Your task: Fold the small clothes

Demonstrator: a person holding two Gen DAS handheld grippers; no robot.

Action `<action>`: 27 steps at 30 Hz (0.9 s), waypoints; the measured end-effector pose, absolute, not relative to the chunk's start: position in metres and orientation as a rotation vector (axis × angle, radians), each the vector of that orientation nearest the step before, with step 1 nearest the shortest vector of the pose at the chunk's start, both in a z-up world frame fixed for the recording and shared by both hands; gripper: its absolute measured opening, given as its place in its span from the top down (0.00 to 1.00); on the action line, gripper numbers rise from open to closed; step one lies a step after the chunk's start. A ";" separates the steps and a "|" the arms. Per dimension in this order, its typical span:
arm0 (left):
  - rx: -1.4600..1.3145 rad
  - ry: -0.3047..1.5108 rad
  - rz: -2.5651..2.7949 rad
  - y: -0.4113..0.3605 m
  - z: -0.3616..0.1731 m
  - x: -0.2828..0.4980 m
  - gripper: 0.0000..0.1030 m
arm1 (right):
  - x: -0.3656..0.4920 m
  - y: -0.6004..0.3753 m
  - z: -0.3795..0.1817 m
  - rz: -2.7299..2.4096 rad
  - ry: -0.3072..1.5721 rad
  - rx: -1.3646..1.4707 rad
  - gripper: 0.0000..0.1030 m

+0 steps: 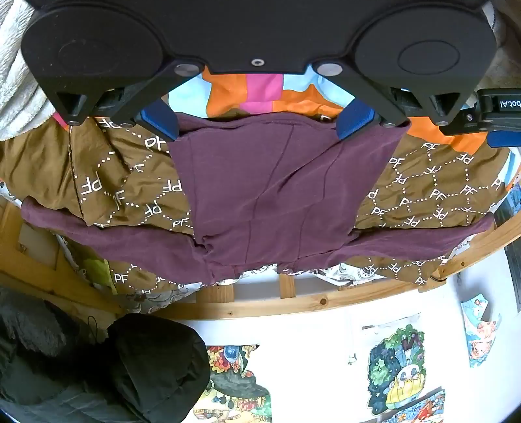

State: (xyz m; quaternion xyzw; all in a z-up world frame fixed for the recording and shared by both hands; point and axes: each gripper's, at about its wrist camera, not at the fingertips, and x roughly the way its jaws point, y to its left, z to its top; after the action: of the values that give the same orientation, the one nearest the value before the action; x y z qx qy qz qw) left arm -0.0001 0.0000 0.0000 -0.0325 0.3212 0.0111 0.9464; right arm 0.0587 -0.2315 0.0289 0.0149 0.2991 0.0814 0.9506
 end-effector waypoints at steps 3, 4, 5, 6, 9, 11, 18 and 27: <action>-0.067 0.655 0.023 0.000 0.000 0.000 0.01 | 0.059 -0.232 0.029 0.167 0.607 0.033 0.00; -0.066 0.655 0.023 0.000 0.000 0.000 0.01 | 0.059 -0.232 0.029 0.166 0.608 0.033 0.00; -0.066 0.654 0.023 0.000 0.000 0.000 0.01 | 0.059 -0.232 0.029 0.166 0.608 0.033 0.00; -0.067 0.654 0.023 0.000 0.000 0.000 0.01 | 0.059 -0.233 0.029 0.166 0.608 0.032 0.00; -0.068 0.653 0.022 0.000 0.000 0.000 0.01 | 0.059 -0.233 0.029 0.167 0.606 0.034 0.00; -0.068 0.653 0.023 0.000 0.000 0.000 0.01 | 0.059 -0.233 0.029 0.167 0.605 0.034 0.00; -0.068 0.653 0.022 0.000 0.000 0.000 0.01 | 0.059 -0.234 0.029 0.168 0.604 0.036 0.00; -0.069 0.653 0.022 0.000 0.000 0.000 0.01 | 0.058 -0.233 0.029 0.169 0.604 0.038 0.00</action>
State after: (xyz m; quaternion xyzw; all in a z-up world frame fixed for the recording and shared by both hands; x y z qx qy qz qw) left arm -0.0001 0.0001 0.0001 -0.0338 0.3205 0.0107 0.9466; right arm 0.0583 -0.2327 0.0286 0.0189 0.2970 0.0830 0.9511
